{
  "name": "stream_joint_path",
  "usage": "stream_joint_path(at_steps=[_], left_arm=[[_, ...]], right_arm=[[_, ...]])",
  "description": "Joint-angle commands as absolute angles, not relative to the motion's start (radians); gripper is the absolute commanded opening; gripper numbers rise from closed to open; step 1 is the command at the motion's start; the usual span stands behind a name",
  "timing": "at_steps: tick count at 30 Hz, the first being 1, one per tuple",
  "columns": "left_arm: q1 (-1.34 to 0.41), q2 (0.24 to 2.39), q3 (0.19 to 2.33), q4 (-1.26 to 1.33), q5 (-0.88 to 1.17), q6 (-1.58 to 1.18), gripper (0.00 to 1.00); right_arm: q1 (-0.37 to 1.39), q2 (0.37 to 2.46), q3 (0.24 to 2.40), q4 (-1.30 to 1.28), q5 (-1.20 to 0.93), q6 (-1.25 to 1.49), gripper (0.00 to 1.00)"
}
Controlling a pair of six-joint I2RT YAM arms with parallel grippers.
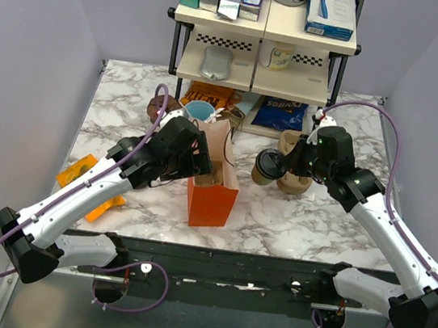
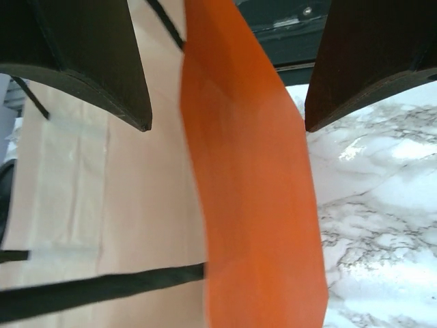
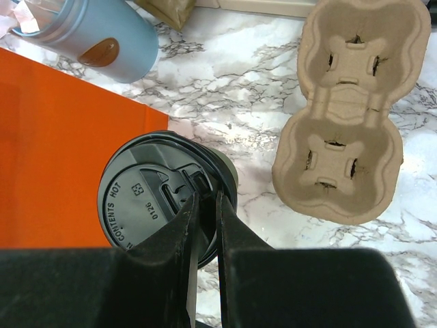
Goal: Pack the takeout coffee
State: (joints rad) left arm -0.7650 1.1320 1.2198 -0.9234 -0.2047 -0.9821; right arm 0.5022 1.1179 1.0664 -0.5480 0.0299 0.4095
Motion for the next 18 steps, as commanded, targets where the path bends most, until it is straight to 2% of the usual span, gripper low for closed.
stream_joint_path(at_steps=[1,8,14,18], left_arm=[[-0.744,1.161,1.261,-1.012,-0.114,-0.911,0.99],[-0.739,1.180,1.293,-0.950,-0.019,-0.867,0.99],[-0.735,1.161,1.330,-0.963,-0.018,-0.839,0.99],[-0.724,1.169,1.325,-0.931,0.172,-0.779,0.99]], right_arm=[[0.505,1.097,1.055,-0.546,0.055,0.397,0.01],[0.505,1.086,1.071,-0.543,0.043,0.397,0.01],[0.505,1.043,1.078,-0.558,0.046,0.396,0.01],[0.505,1.032,1.092,-0.581,0.051,0.394,0.01]])
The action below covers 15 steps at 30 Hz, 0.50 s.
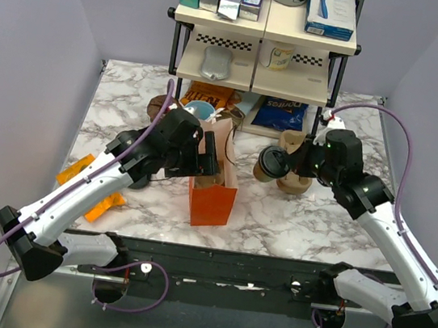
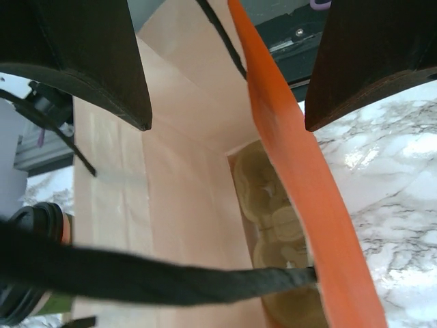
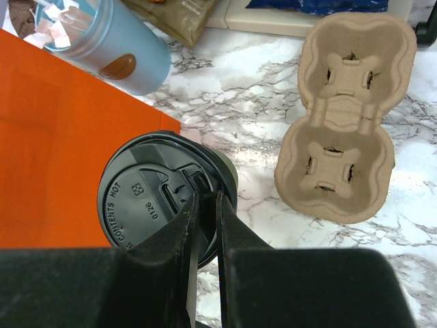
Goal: Pack the takeout coffee
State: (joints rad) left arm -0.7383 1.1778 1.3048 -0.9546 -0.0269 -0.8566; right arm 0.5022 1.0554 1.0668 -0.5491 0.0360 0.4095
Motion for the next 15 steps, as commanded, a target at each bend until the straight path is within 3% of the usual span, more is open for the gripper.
stream_joint_path(at_steps=[1,15], left_arm=[[-0.723,1.173,1.334,-0.937,0.189,-0.773,0.99],[-0.713,1.187,1.535,-1.057,0.207,-0.683,0.99]], right_arm=[[0.505,1.029,1.097,-0.581,0.049,0.394,0.01],[0.505,0.979,1.132,-0.615,0.048,0.396,0.01]])
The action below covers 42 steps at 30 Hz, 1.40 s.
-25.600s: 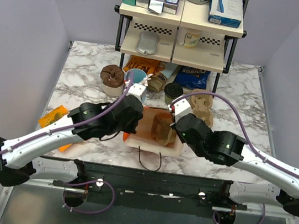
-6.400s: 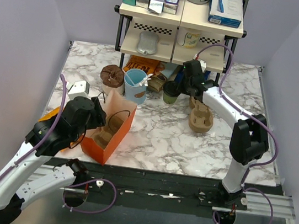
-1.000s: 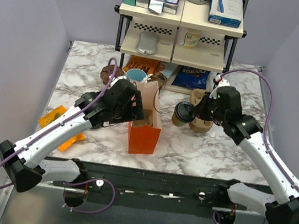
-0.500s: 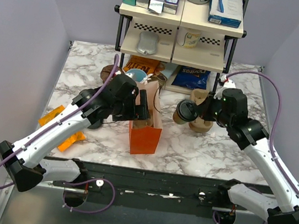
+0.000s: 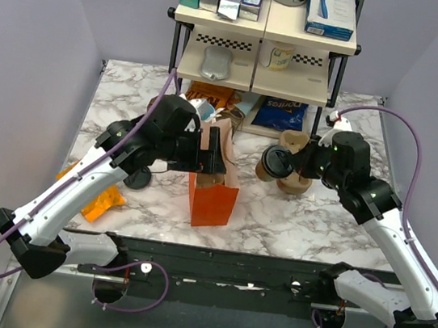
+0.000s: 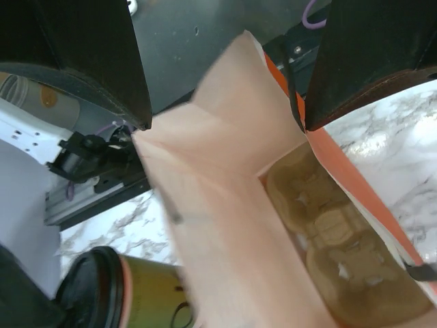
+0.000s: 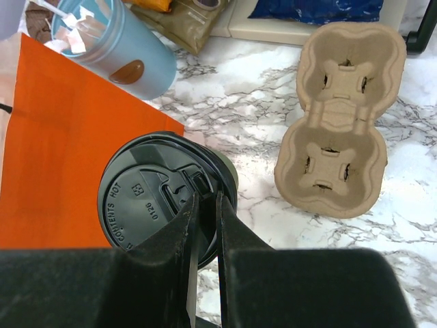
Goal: Pack the takeout coffee
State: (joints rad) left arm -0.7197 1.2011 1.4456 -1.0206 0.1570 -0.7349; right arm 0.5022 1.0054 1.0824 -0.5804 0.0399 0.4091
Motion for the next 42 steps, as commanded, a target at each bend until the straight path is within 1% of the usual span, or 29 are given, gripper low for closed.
stream_joint_path(at_steps=[1,8,12,15,17,20,22,25,26,27,30,32,37,42], left_arm=[[-0.713,1.186,1.564,-1.065,0.209,-0.678,0.99],[-0.713,1.135,1.689,-1.095,0.176,-0.592,0.99],[-0.713,1.120,1.756,-1.086,0.101,-0.480,0.99],[-0.712,1.121,1.779,-1.042,-0.027,-0.414,0.99],[-0.710,1.127,1.764,-1.003,-0.161,-0.349,0.99],[-0.671,1.178,1.741,-0.922,-0.251,-0.241,0.99],[-0.611,1.265,1.776,-0.922,-0.203,-0.180,0.99],[-0.539,1.374,1.801,-0.868,-0.025,-0.080,0.99],[-0.482,1.397,1.805,-0.844,0.045,-0.052,0.99],[-0.459,1.446,1.815,-0.835,0.212,0.034,0.99],[-0.388,1.547,1.891,-0.921,0.276,0.092,0.99],[-0.365,1.578,1.917,-0.949,0.351,0.152,0.99],[-0.354,1.618,1.866,-0.969,0.549,0.251,0.99],[-0.354,1.577,1.773,-0.911,0.577,0.270,0.99]], right_arm=[[0.505,0.977,1.138,-0.620,0.048,0.394,0.01],[0.505,0.956,1.138,-0.637,0.055,0.393,0.01],[0.505,0.959,1.138,-0.641,0.051,0.388,0.01],[0.505,0.962,1.137,-0.641,0.043,0.382,0.01],[0.505,0.965,1.135,-0.637,0.041,0.379,0.01],[0.505,0.966,1.135,-0.634,0.025,0.368,0.01],[0.505,0.966,1.138,-0.638,0.014,0.353,0.01],[0.505,0.962,1.118,-0.621,0.008,0.339,0.01],[0.505,0.966,1.120,-0.618,0.008,0.336,0.01],[0.505,0.971,1.121,-0.624,0.008,0.337,0.01],[0.505,0.965,1.127,-0.644,0.017,0.333,0.00],[0.505,0.957,1.124,-0.647,0.026,0.327,0.01],[0.505,0.939,1.112,-0.655,0.052,0.337,0.00],[0.505,0.946,1.109,-0.660,0.055,0.341,0.01]])
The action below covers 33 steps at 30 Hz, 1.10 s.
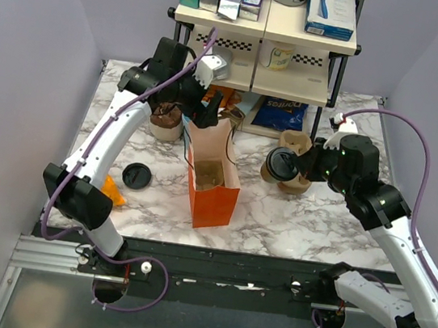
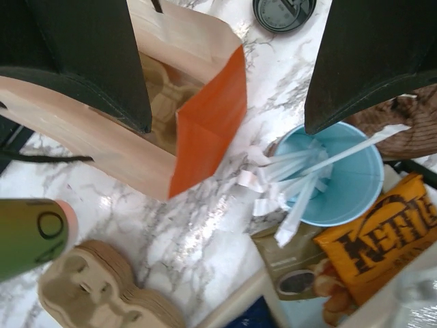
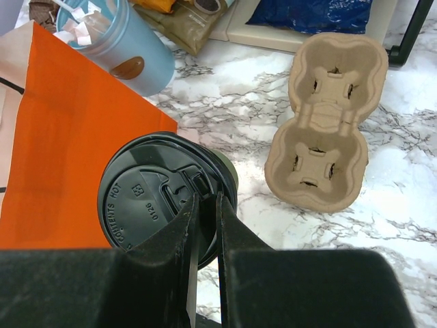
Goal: Pack the takeout coffee
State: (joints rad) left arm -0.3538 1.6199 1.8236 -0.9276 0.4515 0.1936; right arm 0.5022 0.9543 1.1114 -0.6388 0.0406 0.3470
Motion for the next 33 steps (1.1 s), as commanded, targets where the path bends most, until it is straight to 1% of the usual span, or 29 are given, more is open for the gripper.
stream_joint_path(at_steps=[1,5,8,11,12,14,15,18,20,21,24,26,27,28,31,33], left_arm=[[-0.354,1.575,1.757,-0.914,0.583,0.275,0.99],[-0.356,1.582,1.715,-0.917,0.558,0.282,0.99],[-0.356,1.592,1.716,-0.900,0.606,0.284,0.98],[-0.356,1.598,1.727,-0.917,0.608,0.282,0.88],[-0.359,1.591,1.721,-0.913,0.603,0.285,0.79],[-0.364,1.575,1.691,-0.893,0.589,0.272,0.65],[-0.373,1.554,1.678,-0.882,0.574,0.268,0.49],[-0.394,1.508,1.623,-0.853,0.477,0.245,0.32],[-0.416,1.485,1.577,-0.827,0.395,0.226,0.24],[-0.420,1.476,1.563,-0.816,0.376,0.191,0.15],[-0.422,1.418,1.508,-0.764,0.284,0.106,0.07],[-0.423,1.393,1.467,-0.720,0.214,-0.030,0.00],[-0.423,1.384,1.459,-0.718,0.156,-0.075,0.00],[-0.425,1.370,1.450,-0.715,0.128,-0.195,0.00],[-0.436,1.345,1.407,-0.726,0.037,-0.377,0.00],[-0.475,1.322,1.361,-0.730,-0.032,-0.506,0.00]], right_arm=[[0.505,0.943,1.109,-0.660,0.054,0.341,0.00],[0.505,0.946,1.108,-0.660,0.057,0.341,0.01],[0.505,0.945,1.108,-0.658,0.052,0.341,0.01],[0.505,0.936,1.111,-0.658,0.057,0.341,0.01],[0.505,0.931,1.117,-0.657,0.063,0.339,0.01],[0.505,0.917,1.126,-0.655,0.063,0.339,0.00],[0.505,0.913,1.141,-0.655,0.063,0.336,0.01],[0.505,0.891,1.157,-0.650,0.055,0.334,0.00],[0.505,0.876,1.167,-0.652,0.048,0.336,0.01],[0.505,0.871,1.170,-0.655,0.045,0.334,0.01],[0.505,0.856,1.196,-0.666,0.032,0.333,0.01],[0.505,0.848,1.222,-0.673,0.011,0.334,0.01],[0.505,0.839,1.230,-0.675,0.008,0.337,0.00],[0.505,0.836,1.238,-0.678,-0.024,0.341,0.01],[0.505,0.830,1.272,-0.686,-0.058,0.347,0.00],[0.505,0.830,1.301,-0.690,-0.066,0.354,0.01]])
